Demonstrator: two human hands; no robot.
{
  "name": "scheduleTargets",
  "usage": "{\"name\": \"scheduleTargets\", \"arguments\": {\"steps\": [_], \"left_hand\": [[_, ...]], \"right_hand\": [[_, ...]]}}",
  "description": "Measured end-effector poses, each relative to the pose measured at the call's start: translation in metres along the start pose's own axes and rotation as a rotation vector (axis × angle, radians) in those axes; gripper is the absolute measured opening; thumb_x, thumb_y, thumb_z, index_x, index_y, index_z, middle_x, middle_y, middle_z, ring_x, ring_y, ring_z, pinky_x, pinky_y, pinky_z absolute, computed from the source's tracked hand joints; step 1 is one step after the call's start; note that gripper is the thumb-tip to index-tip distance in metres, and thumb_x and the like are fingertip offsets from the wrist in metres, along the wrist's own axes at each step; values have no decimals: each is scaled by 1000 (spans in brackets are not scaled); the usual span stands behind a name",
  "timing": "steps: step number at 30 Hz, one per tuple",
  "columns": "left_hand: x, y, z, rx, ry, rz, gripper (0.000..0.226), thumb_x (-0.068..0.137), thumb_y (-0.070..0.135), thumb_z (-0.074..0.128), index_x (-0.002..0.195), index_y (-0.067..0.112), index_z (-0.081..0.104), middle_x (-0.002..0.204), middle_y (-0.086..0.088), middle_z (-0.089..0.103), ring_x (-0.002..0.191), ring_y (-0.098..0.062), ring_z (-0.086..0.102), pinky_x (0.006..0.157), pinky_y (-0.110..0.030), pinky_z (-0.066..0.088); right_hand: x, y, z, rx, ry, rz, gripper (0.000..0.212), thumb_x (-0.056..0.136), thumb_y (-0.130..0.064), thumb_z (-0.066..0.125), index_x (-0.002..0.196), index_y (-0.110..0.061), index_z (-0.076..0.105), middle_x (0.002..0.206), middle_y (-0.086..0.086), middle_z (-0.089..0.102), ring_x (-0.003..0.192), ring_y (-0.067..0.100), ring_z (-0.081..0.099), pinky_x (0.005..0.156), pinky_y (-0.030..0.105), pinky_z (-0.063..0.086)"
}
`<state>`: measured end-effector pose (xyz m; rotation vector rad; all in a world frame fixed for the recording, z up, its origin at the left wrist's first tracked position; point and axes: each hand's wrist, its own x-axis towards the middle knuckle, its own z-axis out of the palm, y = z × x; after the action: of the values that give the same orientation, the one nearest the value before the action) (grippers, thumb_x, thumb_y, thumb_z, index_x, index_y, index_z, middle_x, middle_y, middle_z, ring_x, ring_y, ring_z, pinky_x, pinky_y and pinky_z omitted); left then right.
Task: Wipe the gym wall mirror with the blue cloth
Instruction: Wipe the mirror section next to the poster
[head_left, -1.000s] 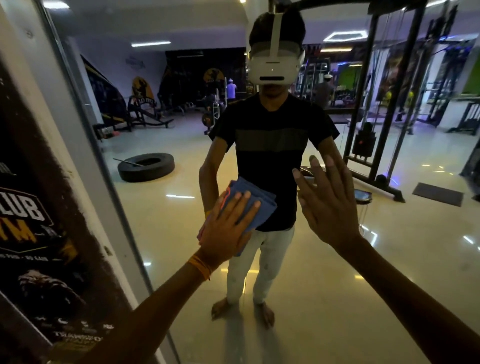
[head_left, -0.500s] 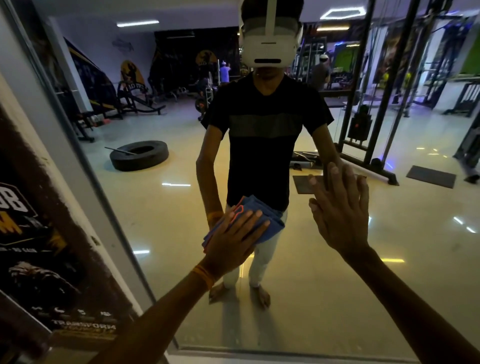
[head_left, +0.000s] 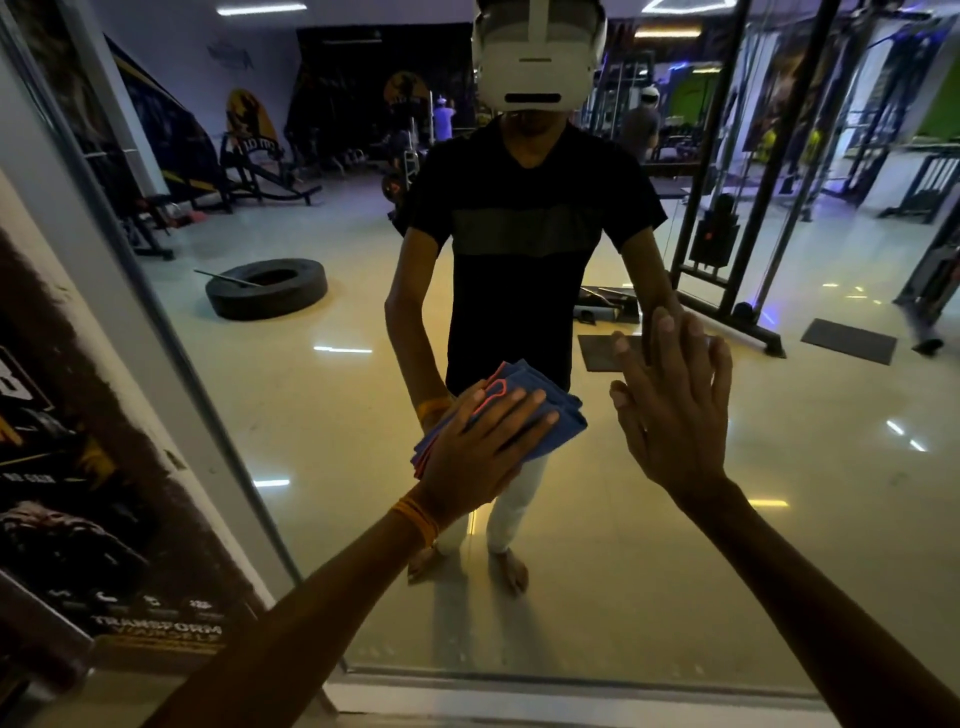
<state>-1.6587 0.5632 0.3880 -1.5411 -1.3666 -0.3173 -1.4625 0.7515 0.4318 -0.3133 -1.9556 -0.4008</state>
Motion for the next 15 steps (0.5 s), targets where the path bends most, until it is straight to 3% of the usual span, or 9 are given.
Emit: {"name": "scheduleTargets", "arguments": {"steps": [4,8,11,13,15], "left_hand": [[0,-5,-7,-23,-1,-5,59,104,26,56,156,14,32,160,-11,34,149,-29,32,129,-48,8],[3,8,-20,-242,-22,-194,55,107,31,50,156,13,32,162,-10,33,156,-26,20,129,-46,9],[8,29,-35,-524,34,-426,52,112,39,34,160,20,24,168,-2,19,159,-17,6,128,-50,14],[8,38,-42,-673,60,-519,55,112,44,31,163,30,15,170,5,12,159,-17,8,128,-49,14],[6,45,-47,-778,70,-593,55,112,45,32,163,34,15,171,7,13,159,-19,11,128,-51,15]], "right_hand": [[4,-11,-8,103,54,68,51,103,-24,58,150,-11,43,166,14,20,156,38,17,120,68,20],[-12,-36,-16,304,62,142,47,104,-14,51,149,-6,42,160,25,34,151,44,27,118,67,27],[-36,-56,-23,362,26,263,48,101,-13,52,148,-8,43,158,23,38,150,38,31,122,52,29],[-48,-68,-28,370,-16,323,43,102,-16,51,144,-10,48,156,19,41,151,26,30,124,38,27],[-56,-76,-32,407,-81,361,38,102,-19,49,140,-11,53,152,15,47,148,22,36,121,34,31]]}}
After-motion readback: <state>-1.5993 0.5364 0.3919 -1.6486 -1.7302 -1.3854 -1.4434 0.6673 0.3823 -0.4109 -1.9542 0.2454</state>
